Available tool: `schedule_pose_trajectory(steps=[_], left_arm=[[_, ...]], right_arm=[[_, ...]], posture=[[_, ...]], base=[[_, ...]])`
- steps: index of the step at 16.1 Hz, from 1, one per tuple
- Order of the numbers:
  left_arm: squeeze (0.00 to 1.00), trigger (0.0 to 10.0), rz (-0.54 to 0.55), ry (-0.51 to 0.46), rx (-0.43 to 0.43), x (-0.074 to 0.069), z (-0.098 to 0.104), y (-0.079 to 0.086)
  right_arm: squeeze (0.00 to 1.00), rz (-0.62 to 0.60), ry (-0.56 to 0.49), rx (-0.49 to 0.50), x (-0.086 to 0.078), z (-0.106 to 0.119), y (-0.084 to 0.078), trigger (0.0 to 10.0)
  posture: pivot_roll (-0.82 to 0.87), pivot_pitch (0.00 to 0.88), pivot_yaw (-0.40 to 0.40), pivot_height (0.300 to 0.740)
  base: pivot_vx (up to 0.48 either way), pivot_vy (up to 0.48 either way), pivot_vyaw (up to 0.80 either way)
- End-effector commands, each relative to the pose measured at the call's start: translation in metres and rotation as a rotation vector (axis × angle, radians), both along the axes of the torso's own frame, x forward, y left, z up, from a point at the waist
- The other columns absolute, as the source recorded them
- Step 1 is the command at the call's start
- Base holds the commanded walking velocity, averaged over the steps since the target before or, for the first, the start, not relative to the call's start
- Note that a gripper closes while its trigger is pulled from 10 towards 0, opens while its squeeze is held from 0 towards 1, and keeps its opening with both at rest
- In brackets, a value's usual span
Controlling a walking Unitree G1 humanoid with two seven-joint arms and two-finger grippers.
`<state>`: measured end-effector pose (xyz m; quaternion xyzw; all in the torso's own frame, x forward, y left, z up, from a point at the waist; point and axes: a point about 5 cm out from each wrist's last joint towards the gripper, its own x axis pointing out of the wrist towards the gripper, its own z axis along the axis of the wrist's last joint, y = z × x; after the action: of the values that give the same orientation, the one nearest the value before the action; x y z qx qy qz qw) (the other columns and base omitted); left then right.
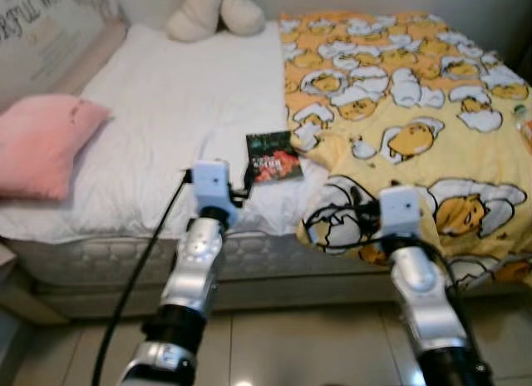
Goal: Clean up the room
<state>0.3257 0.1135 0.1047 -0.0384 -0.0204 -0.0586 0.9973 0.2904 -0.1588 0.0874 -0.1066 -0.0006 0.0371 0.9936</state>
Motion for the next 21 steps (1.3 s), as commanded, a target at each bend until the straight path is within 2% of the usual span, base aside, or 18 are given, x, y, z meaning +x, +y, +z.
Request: schedule_pose_trajectory(steps=[1, 10, 14, 17, 19, 20, 21], left_arm=[[0.0, 10.0, 0.018, -0.005, -0.009, 0.003, 0.004, 0.003], [0.0, 10.0, -0.018, -0.009, 0.001, 0.003, 0.004, -0.003], [0.0, 10.0, -0.036, 0.033, -0.022, -0.005, -0.002, 0.0], [0.0, 10.0, -0.075, 0.11, -0.06, -0.018, -0.013, -0.001], [0.0, 10.0, -0.104, 0.18, -0.07, -0.018, -0.021, -0.008], [0.0, 10.0, -0.137, 0.343, -0.109, -0.013, -0.039, -0.015], [0.0, 10.0, -0.15, 0.394, -0.113, -0.009, -0.045, -0.014]], right_arm=[[0.0, 0.005, 0.009, 0.003, 0.001, -0.001, 0.0, 10.0], [0.0, 0.032, 0.01, -0.01, 0.004, -0.002, 0.002, 10.0], [0.0, -0.019, 0.019, 0.101, -0.007, -0.006, -0.009, 10.0], [0.0, -0.057, 0.052, 0.208, -0.025, -0.016, -0.018, 10.0], [0.0, -0.055, 0.064, 0.201, -0.029, -0.018, -0.019, 10.0], [0.0, -0.05, 0.066, 0.195, -0.03, -0.018, -0.019, 10.0], [0.0, -0.046, 0.065, 0.19, -0.032, -0.017, -0.019, 10.0]], posture=[[-0.19, 0.0, 0.055, 0.74], [-0.18, 0.0, 0.046, 0.74], [-0.19, 0.0, 0.054, 0.74], [-0.19, 0.0, 0.067, 0.74], [-0.2, 0.0, 0.071, 0.74], [-0.2, 0.0, 0.069, 0.74], [-0.21, 0.0, 0.062, 0.74]], base=[[0.48, 0.0, 0.0], [0.48, 0.0, 0.0], [0.48, 0.0, 0.0], [0.48, 0.0, 0.0], [0.48, 0.0, 0.0], [0.0, 0.0, 0.0], [0.0, 0.0, 0.0]])
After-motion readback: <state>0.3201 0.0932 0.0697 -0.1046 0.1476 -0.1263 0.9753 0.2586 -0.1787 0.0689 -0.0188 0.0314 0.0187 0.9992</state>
